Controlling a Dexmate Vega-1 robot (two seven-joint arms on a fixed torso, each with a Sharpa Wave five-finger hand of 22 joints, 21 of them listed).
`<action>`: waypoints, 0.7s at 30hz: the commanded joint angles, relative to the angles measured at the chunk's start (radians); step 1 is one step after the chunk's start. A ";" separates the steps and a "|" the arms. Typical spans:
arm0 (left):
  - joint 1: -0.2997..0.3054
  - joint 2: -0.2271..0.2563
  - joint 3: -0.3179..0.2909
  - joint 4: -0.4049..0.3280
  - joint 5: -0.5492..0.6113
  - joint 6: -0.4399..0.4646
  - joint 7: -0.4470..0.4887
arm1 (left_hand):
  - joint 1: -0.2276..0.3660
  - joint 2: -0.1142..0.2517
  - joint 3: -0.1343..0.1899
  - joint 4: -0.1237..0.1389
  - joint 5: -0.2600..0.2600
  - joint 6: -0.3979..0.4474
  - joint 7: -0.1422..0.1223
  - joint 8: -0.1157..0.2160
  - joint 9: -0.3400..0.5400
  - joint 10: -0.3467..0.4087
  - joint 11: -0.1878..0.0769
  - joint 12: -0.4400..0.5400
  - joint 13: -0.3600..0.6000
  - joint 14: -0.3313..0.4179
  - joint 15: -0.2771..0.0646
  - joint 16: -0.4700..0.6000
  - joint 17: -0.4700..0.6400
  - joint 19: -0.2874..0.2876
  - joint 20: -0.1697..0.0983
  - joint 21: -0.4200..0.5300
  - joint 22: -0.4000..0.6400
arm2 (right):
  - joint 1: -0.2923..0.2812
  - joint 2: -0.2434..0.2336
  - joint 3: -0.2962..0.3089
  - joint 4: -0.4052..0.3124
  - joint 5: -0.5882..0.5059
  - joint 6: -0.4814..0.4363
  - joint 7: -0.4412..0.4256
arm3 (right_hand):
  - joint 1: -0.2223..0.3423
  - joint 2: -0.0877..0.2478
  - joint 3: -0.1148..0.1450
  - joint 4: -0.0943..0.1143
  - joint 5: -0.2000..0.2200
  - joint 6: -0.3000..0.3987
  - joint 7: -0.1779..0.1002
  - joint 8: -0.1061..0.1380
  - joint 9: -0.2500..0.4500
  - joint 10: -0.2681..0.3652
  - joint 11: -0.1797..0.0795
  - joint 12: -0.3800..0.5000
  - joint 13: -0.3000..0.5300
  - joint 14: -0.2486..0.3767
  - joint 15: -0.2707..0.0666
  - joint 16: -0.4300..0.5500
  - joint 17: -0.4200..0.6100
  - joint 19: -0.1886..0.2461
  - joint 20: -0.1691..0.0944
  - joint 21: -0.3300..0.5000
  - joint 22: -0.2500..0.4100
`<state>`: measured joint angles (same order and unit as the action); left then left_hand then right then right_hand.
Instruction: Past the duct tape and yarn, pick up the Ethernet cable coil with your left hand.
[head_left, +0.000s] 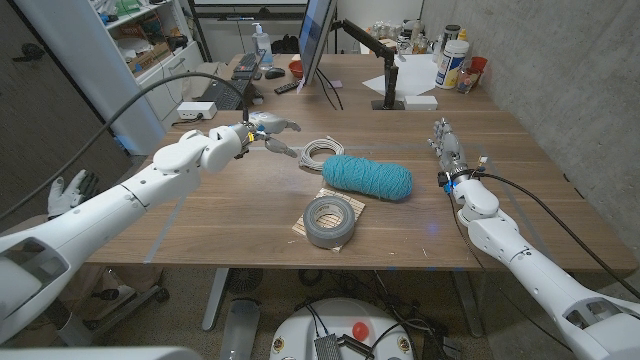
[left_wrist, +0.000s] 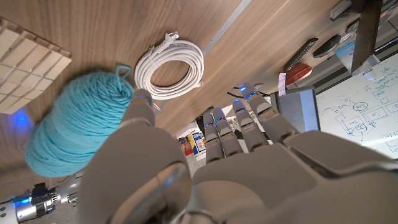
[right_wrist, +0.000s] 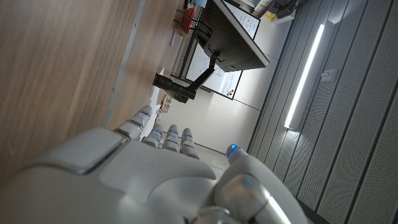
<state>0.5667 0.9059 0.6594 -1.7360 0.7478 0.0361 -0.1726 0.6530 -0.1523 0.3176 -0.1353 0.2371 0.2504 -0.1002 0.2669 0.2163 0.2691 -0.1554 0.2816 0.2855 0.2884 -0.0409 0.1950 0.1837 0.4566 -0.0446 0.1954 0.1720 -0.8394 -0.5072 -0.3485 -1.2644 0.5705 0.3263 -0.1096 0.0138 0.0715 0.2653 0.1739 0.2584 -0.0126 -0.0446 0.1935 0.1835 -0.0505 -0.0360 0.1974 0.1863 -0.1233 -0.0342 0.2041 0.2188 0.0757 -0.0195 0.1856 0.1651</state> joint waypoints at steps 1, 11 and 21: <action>-0.021 -0.024 0.016 0.052 0.003 -0.040 0.023 | -0.002 0.002 -0.005 0.000 0.005 0.000 -0.003 0.004 0.002 0.002 0.003 0.001 0.002 -0.006 -0.099 -0.003 0.003 -0.005 -0.005 -0.004 0.003 | -0.003 0.003 0.004 -0.002 0.002 0.011 -0.003 | 0.003 0.088 0.008 -0.001 -0.004 0.000 -0.007 0.000 0.005 0.000 -0.005 -0.003 0.003 -0.009 -0.045 0.004 0.001 -0.003 -0.003 0.000 0.003; -0.058 -0.061 0.050 0.115 0.003 -0.079 0.029 | 0.000 0.003 -0.010 0.000 0.007 -0.005 -0.002 0.002 0.002 -0.001 0.006 -0.001 0.004 -0.013 -0.096 -0.005 0.003 -0.007 -0.005 -0.004 0.003 | -0.004 0.003 0.007 0.000 0.006 0.011 -0.002 | 0.003 0.087 0.009 -0.001 -0.005 0.003 -0.006 0.001 0.005 0.002 -0.005 -0.002 0.003 -0.008 -0.045 0.005 0.000 -0.003 -0.005 0.000 0.003; -0.086 -0.084 0.078 0.155 0.019 -0.111 0.050 | 0.002 0.004 -0.014 -0.001 0.010 -0.005 -0.004 0.002 0.002 -0.003 0.004 -0.003 0.005 -0.016 -0.097 -0.006 0.002 -0.013 -0.003 -0.006 0.003 | -0.001 0.004 0.005 0.004 0.004 0.010 -0.001 | 0.003 0.087 0.011 -0.001 -0.005 0.002 -0.006 0.001 0.005 -0.001 -0.004 -0.003 0.003 -0.010 -0.045 0.004 0.000 -0.007 -0.007 -0.001 0.003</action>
<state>0.5129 0.8513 0.7064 -1.6316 0.7540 -0.0374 -0.1422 0.6531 -0.1523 0.3074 -0.1380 0.2409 0.2465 -0.1039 0.2669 0.2162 0.2691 -0.1554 0.2816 0.2858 0.2777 -0.0374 0.1870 0.1837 0.4438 -0.0462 0.1954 0.1721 -0.8422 -0.5047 -0.3431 -1.2647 0.5754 0.3364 -0.1126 0.0138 0.0715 0.2695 0.1696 0.2584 -0.0126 -0.0446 0.1935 0.1835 -0.0504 -0.0358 0.1974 0.1863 -0.1233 -0.0342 0.2041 0.2188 0.0701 -0.0252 0.1856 0.1651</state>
